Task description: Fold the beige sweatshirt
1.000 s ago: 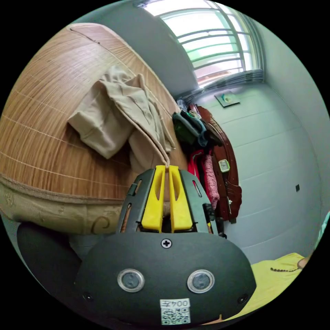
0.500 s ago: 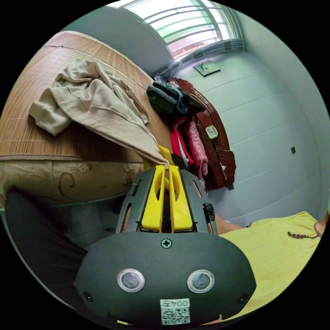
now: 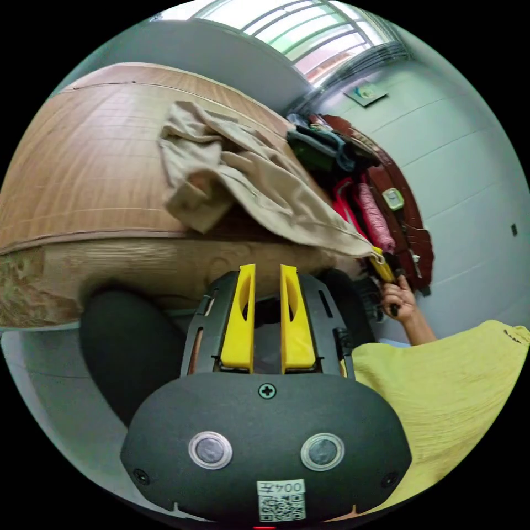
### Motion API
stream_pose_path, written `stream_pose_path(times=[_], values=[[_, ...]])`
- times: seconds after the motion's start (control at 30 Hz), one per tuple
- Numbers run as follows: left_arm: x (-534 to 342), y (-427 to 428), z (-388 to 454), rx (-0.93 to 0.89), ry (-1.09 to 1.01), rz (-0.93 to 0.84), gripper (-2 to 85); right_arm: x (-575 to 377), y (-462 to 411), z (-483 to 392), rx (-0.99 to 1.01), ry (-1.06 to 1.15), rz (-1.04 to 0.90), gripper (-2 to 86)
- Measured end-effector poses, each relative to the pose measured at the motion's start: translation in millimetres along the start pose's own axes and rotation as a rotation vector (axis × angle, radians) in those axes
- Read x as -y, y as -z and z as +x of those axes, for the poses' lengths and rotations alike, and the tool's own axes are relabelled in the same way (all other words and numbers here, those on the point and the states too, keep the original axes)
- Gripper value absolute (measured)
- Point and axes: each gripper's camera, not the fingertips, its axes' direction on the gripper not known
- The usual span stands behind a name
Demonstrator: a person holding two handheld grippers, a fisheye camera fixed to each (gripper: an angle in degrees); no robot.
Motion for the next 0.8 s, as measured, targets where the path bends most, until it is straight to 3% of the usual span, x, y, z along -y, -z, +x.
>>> stream_pose_path(times=[0.1, 0.2, 0.27, 0.37, 0.8], values=[[13, 9, -20, 0.057, 0.014, 0.011, 8.6, -11, 12, 39, 0.045, -0.091, 0.070, 3.8], [22, -1, -46, -0.049, 0.144, -0.022, 9.7, -24, 10, 72, 0.047, -0.150, 0.127, 3.9], [13, -11, -70, -0.212, 0.313, 0.020, 10.4, -32, 2, 84, 0.090, -0.156, 0.153, 4.0], [1, -22, -81, -0.257, 0.416, 0.050, 11.2, -30, -9, 80, 0.056, -0.129, 0.125, 3.9], [-7, -47, -68, -0.200, 0.390, -0.058, 15.5, -49, -38, 100, 0.052, -0.105, 0.123, 4.0]])
